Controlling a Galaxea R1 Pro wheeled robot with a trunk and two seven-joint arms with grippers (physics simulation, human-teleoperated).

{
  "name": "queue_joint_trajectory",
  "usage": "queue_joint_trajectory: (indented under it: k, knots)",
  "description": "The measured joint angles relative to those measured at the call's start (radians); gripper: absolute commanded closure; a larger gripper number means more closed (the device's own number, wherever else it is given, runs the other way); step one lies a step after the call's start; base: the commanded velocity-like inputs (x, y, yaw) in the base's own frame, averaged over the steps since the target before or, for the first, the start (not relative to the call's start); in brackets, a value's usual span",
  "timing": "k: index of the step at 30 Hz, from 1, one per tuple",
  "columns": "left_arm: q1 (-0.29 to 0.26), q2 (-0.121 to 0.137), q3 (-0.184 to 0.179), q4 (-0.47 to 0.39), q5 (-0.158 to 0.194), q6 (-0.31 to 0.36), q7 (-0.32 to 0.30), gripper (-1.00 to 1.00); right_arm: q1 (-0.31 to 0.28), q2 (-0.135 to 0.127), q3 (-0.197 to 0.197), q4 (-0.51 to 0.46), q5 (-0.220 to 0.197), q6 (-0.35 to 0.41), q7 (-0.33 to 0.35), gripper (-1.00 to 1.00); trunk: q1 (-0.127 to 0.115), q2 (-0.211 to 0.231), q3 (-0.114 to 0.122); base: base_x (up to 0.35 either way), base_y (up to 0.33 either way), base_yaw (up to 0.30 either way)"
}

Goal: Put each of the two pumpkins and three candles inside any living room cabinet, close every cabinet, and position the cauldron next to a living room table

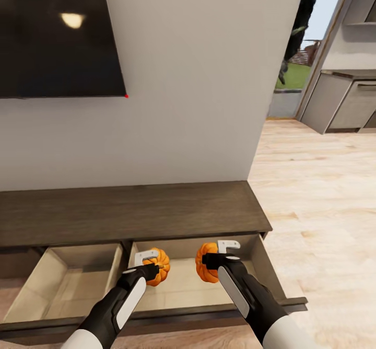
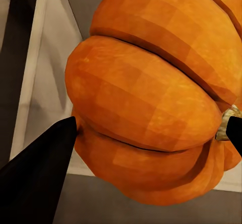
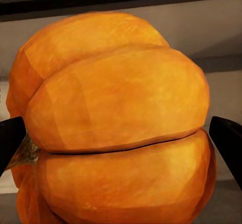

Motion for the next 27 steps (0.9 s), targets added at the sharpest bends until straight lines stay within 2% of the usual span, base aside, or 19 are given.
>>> queue_joint_trajectory:
  k: [13, 15, 20, 26, 27]
  knots:
    - [0.0, 0.0, 0.0, 0.0, -0.001, 0.0, 0.0, 1.0, 0.0, 0.001, 0.0, 0.002, 0.0, 0.005, -0.002, 1.0, 0.05, -0.091, -0.041, 0.0, 0.0, 0.018]
    - [0.0, 0.0, 0.0, 0.0, -0.001, 0.0, 0.001, 1.0, 0.0, 0.001, 0.0, 0.002, -0.001, 0.011, -0.022, 1.0, 0.058, -0.105, -0.047, 0.0, 0.0, 0.0]
    - [-0.001, 0.0, 0.0, -0.005, -0.004, 0.001, 0.019, 1.0, 0.0, 0.001, 0.0, -0.005, -0.002, 0.013, -0.135, 1.0, 0.077, -0.14, -0.063, 0.0, 0.0, 0.0]
    - [-0.036, -0.001, 0.0, -0.012, -0.004, 0.001, 0.062, 1.0, 0.0, 0.001, 0.0, -0.027, -0.008, 0.013, -0.159, 1.0, 0.1, -0.182, -0.081, 0.0, 0.0, 0.0]
    - [-0.039, -0.001, 0.0, -0.01, -0.016, 0.002, 0.063, 1.0, 0.0, 0.001, 0.0, -0.028, -0.007, 0.013, -0.16, 1.0, 0.104, -0.189, -0.085, 0.0, 0.0, 0.0]
